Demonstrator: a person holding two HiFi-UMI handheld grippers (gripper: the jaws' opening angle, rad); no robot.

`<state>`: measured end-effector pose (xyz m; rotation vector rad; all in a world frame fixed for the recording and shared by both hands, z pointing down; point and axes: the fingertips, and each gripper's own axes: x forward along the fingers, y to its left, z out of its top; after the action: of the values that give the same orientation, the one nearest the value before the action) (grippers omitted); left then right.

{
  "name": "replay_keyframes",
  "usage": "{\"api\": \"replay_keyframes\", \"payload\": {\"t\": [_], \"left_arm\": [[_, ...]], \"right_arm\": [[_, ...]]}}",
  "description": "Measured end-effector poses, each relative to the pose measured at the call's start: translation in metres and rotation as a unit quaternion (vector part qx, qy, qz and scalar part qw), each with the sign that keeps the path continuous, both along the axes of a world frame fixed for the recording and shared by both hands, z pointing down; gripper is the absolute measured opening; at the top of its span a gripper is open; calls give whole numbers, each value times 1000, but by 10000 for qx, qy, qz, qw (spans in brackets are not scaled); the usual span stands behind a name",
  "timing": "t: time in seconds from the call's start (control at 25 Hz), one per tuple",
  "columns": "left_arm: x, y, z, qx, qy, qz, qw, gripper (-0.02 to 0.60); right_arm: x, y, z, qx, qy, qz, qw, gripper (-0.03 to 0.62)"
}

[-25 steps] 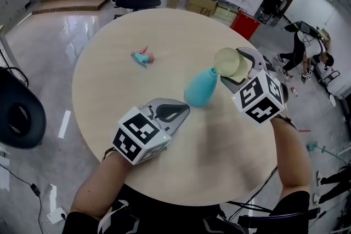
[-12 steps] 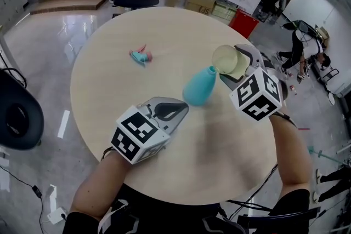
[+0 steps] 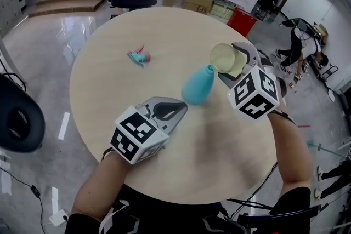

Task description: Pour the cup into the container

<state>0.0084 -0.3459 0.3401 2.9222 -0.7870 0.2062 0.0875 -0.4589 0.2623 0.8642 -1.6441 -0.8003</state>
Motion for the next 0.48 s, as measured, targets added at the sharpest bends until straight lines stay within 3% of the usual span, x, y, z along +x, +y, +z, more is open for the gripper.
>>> {"api": "replay_keyframes", "payload": {"t": [0.28,0.48], "left_arm": [[1,-2,0,-3,1,1,10000,-2],[2,0,-2,-12,3,2,10000,-2]], "right_arm": [[2,-2,0,43,-4,1,10000,367],[6,0,1,-140,-438,59,9989,367]]}}
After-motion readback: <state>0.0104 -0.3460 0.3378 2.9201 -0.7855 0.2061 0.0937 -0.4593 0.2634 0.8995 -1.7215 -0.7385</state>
